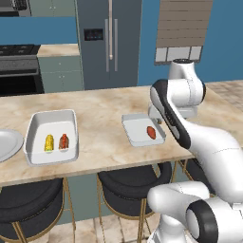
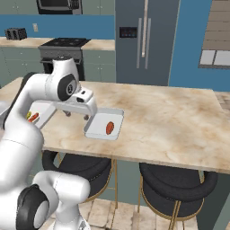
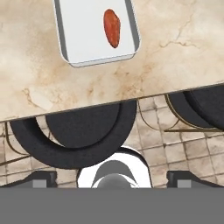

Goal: Place one cooked food and one vegetable from the large plate to each tupperware container.

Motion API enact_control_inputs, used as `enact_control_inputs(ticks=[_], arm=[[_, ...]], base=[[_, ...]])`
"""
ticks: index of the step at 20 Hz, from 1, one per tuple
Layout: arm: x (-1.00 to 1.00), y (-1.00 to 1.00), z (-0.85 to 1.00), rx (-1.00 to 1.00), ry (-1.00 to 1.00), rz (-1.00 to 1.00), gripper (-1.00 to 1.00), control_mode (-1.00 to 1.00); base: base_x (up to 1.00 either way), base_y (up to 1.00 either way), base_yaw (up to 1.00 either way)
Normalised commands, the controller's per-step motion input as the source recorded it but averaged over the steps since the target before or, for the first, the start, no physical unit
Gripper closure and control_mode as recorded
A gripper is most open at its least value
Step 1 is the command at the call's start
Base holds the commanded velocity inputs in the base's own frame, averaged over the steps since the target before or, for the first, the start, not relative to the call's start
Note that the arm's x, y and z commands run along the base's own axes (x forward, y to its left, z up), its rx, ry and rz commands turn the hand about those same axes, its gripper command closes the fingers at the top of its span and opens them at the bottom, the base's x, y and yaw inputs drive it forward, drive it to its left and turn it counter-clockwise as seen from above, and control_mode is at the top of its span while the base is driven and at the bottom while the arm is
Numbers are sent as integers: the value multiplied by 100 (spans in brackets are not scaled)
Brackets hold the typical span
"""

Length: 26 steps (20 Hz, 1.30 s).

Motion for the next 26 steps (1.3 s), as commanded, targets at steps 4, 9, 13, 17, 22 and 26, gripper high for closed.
enact_control_inputs(ticks=[4, 9, 13, 17, 22, 26], arm=[[-44, 0, -10, -1, 6, 0, -100, -100], [0, -1, -11, 0, 0, 1, -100, -100], [0, 0, 0, 0, 0, 0, -100, -100], [0, 10, 0, 0, -1, 0, -100, 100], [0, 0, 0, 0, 0, 0, -100, 100], [0, 0, 0, 0, 0, 0, -100, 100]], base=[[0, 0, 0], [0, 0, 0], [0, 0, 0], [-4, 12, 2], [-27, 92, 9], [0, 100, 2]])
